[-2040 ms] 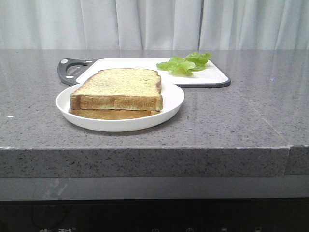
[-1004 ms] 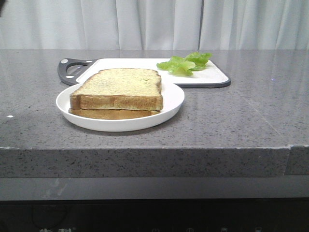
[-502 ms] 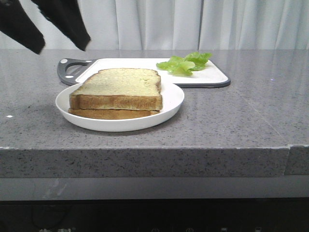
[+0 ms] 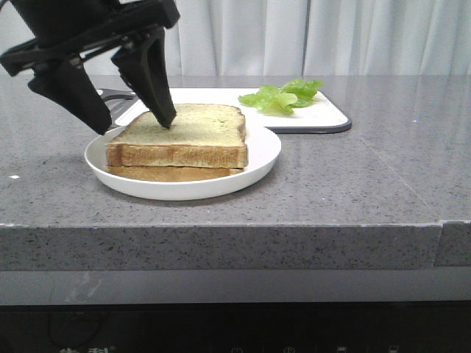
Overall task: Left arm grabs bread, right arm adds lettuce
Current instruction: 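Lower the open left gripper onto the top bread slice and close it, then lift the top bread slice off the plate with the left gripper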
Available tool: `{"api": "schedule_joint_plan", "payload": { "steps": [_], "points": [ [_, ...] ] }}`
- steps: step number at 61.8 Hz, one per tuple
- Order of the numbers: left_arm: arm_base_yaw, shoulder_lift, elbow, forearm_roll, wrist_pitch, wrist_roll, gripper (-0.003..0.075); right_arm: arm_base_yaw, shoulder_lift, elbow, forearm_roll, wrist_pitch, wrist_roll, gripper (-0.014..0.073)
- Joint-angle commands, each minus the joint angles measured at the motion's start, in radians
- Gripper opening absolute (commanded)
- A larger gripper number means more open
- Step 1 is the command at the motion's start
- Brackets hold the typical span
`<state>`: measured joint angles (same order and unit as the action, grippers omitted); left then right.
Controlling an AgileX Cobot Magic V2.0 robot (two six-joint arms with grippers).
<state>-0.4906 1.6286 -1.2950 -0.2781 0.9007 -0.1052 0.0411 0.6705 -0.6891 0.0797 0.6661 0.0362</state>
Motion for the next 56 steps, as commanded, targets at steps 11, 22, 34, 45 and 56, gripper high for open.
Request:
{"api": "schedule_joint_plan", "payload": {
  "steps": [11,22,34,45,56],
  "points": [
    [-0.008,-0.002,-0.033,-0.035,-0.051,-0.01,0.0481,-0.006,0.005,-0.034,0.004,-0.065,-0.008,0.0439],
    [-0.008,-0.002,-0.033,-0.035,-0.051,-0.01,0.0308,-0.006,0.005,-0.034,0.003,-0.063,-0.008,0.0439],
    [-0.008,-0.002,-0.033,-0.035,-0.051,-0.01,0.012,-0.006,0.005,-0.034,0.003,-0.059,-0.008,0.0439],
    [-0.008,-0.002,-0.033,-0.035,-0.051,0.003,-0.0004,-0.006,0.005,-0.034,0.003,-0.059,-0.008,0.0439],
    [-0.008,-0.061,-0.033,-0.035,-0.06,0.007,-0.002,-0.006,0.005,-0.034,0.003,-0.06,-0.008,0.0439]
  ]
}}
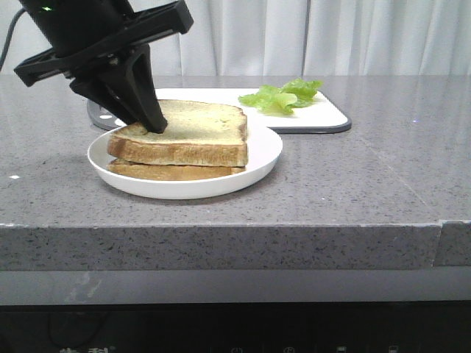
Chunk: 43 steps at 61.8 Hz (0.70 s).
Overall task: Left arm grabs bread, right arm adds lettuce
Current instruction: 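Lift the top bread slice off the plate with the left gripper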
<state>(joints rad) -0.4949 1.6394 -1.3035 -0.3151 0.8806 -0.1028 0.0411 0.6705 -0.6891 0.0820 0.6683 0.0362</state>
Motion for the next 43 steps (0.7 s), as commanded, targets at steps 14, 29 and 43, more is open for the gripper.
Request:
{"api": "schedule_joint_plan", "payload": {
  "steps": [14,29,43],
  "points": [
    [-0.003,-0.218,-0.024,0.043,-0.026,0.007,-0.002,-0.006,0.005,-0.034,0.003,-0.081,-0.008,0.0439],
    [-0.003,-0.418,0.031,0.056,-0.085,0.007,-0.002,-0.006,0.038,-0.036,0.056,-0.071,-0.008,0.0439],
    [-0.003,-0.608,0.215,0.056,-0.177,0.007,-0.002,-0.006,0.186,-0.083,0.108,-0.074,-0.036,0.0439]
  ]
}}
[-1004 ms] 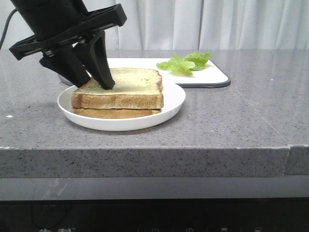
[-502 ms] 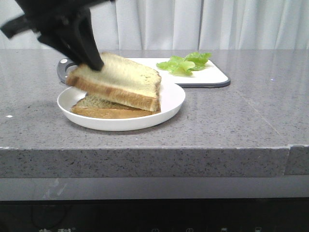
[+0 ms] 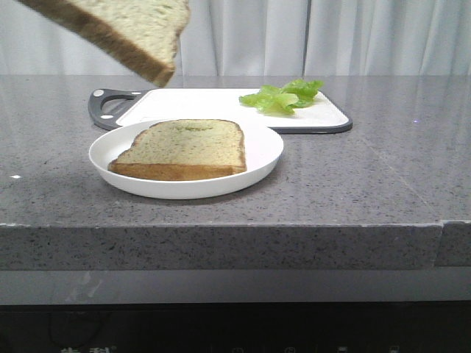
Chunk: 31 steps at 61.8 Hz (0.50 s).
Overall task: Left arm grabs bread, right arm adds lettuce
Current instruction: 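Lift the top bread slice off the plate with the left gripper, then move the right gripper to the lettuce leaf and grasp it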
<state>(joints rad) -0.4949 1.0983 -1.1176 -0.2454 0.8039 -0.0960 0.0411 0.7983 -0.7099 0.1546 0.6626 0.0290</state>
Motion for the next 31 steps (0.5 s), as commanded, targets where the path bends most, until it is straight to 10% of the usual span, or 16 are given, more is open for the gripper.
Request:
{"api": "schedule_joint_plan", "payload": {
  "steps": [1,31],
  "points": [
    [-0.003,-0.076,0.038,-0.013,-0.105,0.001,-0.002,-0.006,0.078,-0.07,0.044,-0.068,-0.035,0.0439],
    [-0.003,-0.169,0.131,-0.011,-0.158,0.001,-0.002,-0.006,0.613,-0.498,0.624,-0.044,-0.404,0.0439]
  ]
}}
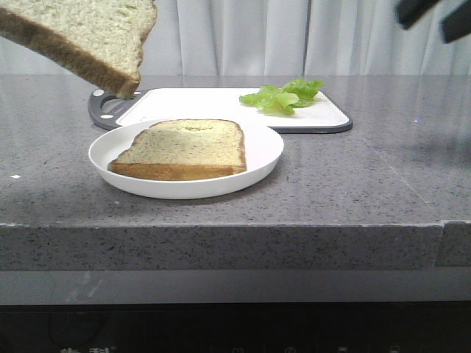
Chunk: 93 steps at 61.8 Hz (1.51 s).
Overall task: Left arm grabs bread, right arm adds lettuce
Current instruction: 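Move the right gripper to the lettuce leaf and grasp it, then carry the lettuce with the right gripper over the bread on the plate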
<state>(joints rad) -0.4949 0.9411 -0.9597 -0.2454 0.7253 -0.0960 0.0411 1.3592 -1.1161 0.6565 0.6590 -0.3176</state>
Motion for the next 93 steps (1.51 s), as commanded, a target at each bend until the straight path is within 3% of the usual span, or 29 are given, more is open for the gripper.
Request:
{"api": "schedule_joint_plan", "payload": {
  "steps": [1,34,61,86,93],
  "points": [
    [-0.003,-0.012,-0.027,-0.011,-0.079,0.001,-0.002,-0.006,0.075,-0.111,0.14,-0.041,-0.063,0.0439],
    [-0.003,-0.012,-0.027,-0.013,-0.085,0.001,-0.002,-0.006,0.581,-0.578,0.279,-0.008,-0.067,0.0439],
    [-0.003,-0.012,-0.027,-0.014,-0.085,0.001,-0.002,0.025,0.761,-0.754,0.366,0.041,-0.077,0.0429],
    [-0.003,-0.012,-0.027,-0.014,-0.085,0.001,-0.002,0.046,0.765,-0.754,0.369,0.02,-0.116,-0.0097],
    [-0.003,-0.012,-0.027,-0.014,-0.085,0.001,-0.002,0.044,0.737,-0.754,0.371,0.039,-0.116,-0.0116]
  ]
}}
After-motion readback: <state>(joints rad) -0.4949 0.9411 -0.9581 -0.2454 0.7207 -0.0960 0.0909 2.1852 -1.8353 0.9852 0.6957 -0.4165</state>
